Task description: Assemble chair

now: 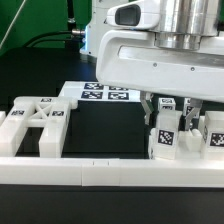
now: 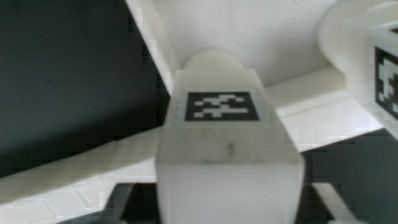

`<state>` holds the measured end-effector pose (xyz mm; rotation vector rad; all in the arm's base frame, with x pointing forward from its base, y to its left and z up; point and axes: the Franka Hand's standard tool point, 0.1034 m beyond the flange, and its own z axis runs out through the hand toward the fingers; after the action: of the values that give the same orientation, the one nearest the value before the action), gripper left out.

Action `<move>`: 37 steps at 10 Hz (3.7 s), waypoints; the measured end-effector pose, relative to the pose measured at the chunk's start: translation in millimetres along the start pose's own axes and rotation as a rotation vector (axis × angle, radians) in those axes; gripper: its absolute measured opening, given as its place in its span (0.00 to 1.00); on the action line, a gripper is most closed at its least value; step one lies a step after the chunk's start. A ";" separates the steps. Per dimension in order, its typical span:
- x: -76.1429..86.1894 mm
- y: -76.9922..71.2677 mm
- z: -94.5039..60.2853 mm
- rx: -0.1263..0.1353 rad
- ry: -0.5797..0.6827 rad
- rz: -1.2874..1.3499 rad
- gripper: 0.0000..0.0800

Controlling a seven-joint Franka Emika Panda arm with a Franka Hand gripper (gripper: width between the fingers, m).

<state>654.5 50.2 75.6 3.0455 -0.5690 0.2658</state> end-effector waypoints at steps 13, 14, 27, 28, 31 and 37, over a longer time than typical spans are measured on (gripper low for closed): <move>-4.8 9.9 0.8 -0.036 -0.018 1.040 0.36; -6.4 10.1 0.6 -0.031 -0.026 1.136 0.36; -9.9 6.9 -1.7 0.003 -0.052 1.361 0.80; -9.8 7.2 -1.6 0.004 -0.051 1.274 0.81; -10.8 2.3 -2.2 -0.003 -0.039 0.936 0.81; -10.2 -3.5 -2.5 -0.004 -0.011 0.388 0.81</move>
Offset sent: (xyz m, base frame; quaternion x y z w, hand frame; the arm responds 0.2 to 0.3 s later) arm -0.0113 -0.0045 0.0009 -0.0618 -0.0145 0.2288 0.9714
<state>645.9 57.2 76.4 2.9087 -1.1583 0.2548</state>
